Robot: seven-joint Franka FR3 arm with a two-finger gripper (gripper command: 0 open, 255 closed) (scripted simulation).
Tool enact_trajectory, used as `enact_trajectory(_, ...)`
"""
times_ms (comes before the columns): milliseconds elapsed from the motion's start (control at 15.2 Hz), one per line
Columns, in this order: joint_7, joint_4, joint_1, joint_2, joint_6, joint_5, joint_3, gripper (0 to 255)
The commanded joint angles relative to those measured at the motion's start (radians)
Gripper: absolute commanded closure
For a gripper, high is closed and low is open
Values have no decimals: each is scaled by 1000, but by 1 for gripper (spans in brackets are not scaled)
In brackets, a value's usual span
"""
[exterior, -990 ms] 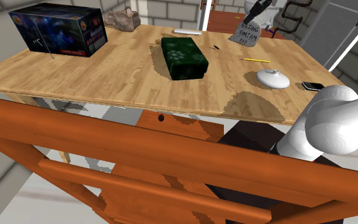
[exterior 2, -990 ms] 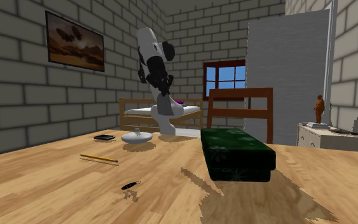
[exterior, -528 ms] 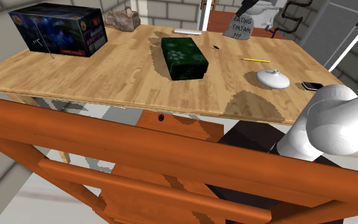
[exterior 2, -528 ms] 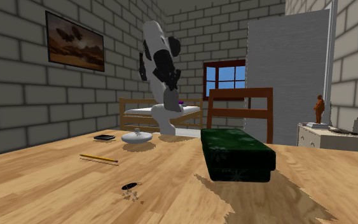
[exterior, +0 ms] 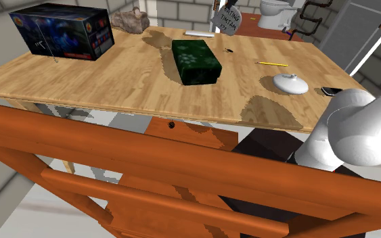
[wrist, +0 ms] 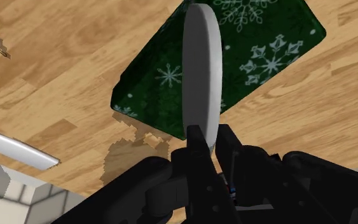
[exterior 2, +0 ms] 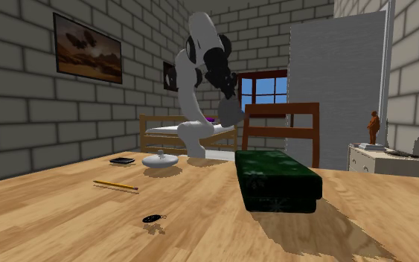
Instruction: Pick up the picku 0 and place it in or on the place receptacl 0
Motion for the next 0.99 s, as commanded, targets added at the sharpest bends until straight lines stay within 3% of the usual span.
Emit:
enact_trajectory(0, 27, 52, 21, 53, 0, 16, 14, 255)
enact_trajectory(528, 86, 339, 88, 322, -34, 107, 30, 255)
enact_trajectory(924, 75, 247, 87, 310, 48, 109, 33, 255)
